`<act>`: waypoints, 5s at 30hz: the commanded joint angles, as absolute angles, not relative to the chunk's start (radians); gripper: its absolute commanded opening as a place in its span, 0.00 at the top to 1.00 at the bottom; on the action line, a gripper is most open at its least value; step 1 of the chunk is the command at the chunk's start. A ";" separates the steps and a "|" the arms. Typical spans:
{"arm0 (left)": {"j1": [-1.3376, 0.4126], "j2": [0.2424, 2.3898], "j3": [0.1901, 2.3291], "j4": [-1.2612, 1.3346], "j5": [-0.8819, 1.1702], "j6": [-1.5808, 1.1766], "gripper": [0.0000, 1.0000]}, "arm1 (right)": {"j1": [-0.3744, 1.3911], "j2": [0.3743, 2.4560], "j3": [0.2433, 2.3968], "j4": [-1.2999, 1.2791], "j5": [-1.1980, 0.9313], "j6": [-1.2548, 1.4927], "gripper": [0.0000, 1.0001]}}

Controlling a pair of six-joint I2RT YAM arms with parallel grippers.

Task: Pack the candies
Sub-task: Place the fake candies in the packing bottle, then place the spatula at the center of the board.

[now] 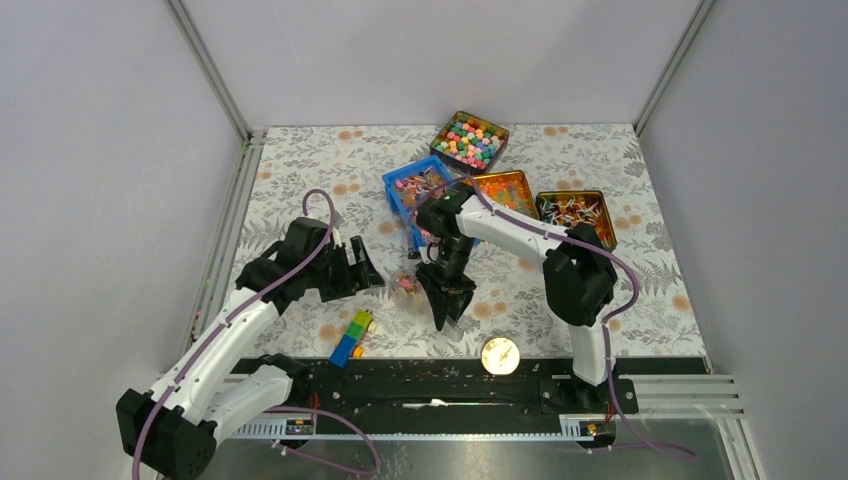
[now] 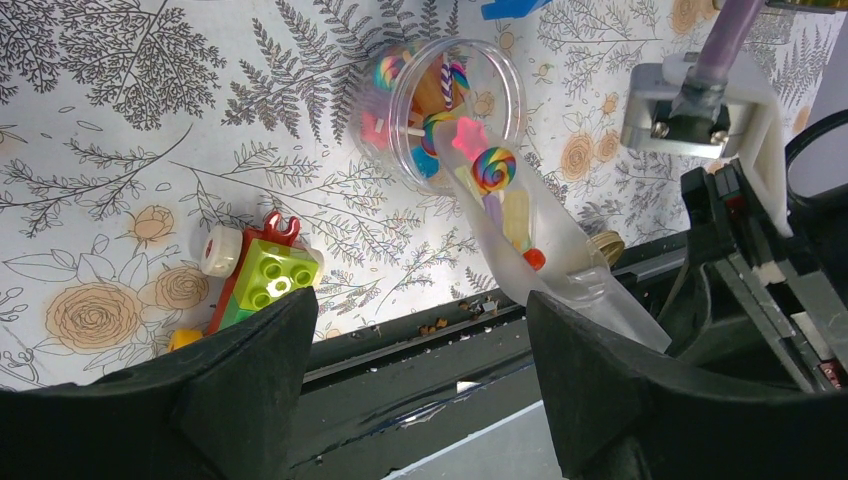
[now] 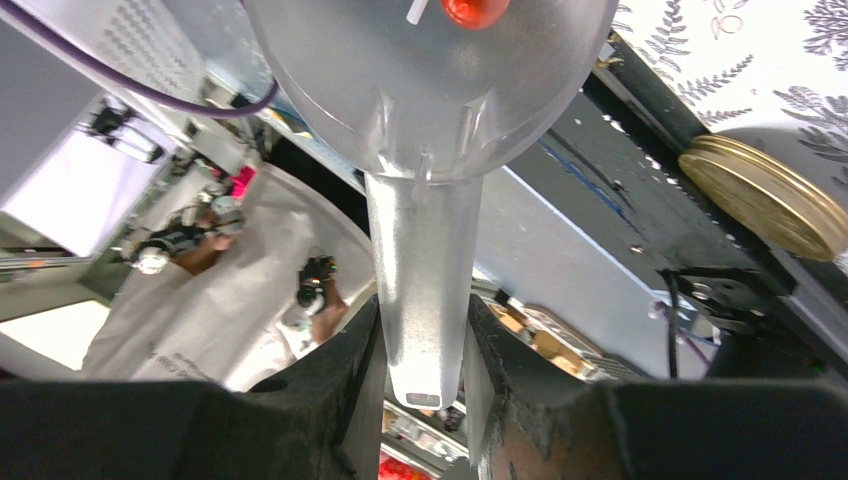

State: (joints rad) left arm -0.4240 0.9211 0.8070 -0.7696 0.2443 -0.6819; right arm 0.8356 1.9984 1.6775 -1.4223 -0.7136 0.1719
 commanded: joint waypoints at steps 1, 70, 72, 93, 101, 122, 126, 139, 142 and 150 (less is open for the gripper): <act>-0.426 0.932 0.839 -0.753 0.230 -0.666 0.22 | 0.807 2.011 1.686 -1.427 -0.788 0.216 1.00; -0.427 1.060 0.885 -0.710 0.219 -0.634 0.22 | 0.766 2.014 1.623 -1.316 -1.114 0.530 1.00; -0.426 1.067 0.889 -0.709 0.219 -0.631 0.22 | 0.766 2.011 1.614 -1.317 -1.115 0.530 1.00; -0.418 1.125 0.952 -0.695 0.205 -0.620 0.21 | 0.790 1.975 1.653 -1.502 -0.863 0.283 1.00; -0.417 1.166 0.977 -0.672 0.222 -0.625 0.20 | 0.792 1.876 1.614 -1.484 -0.674 0.203 1.00; -0.420 1.209 0.991 -0.676 0.261 -0.603 0.20 | 0.770 1.591 1.279 -1.251 0.170 0.363 1.00; -0.419 1.221 1.012 -0.696 0.257 -0.584 0.20 | 0.724 1.587 1.215 -1.194 0.143 0.395 1.00; -0.431 1.262 1.050 -0.661 0.336 -0.538 0.20 | 0.578 1.688 1.149 -1.068 0.093 0.372 0.82; -0.443 1.269 1.045 -0.635 0.372 -0.540 0.20 | 0.549 1.705 1.143 -1.053 0.075 0.355 0.76; -0.512 1.302 1.042 -0.544 0.452 -0.556 0.19 | 0.527 1.715 1.140 -1.051 0.056 0.320 0.44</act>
State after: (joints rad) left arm -0.4774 1.2865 1.0065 -0.6487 0.3717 -0.5568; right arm 0.5369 1.7123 1.1400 -1.0508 0.0765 0.3412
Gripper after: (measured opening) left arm 0.803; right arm 0.507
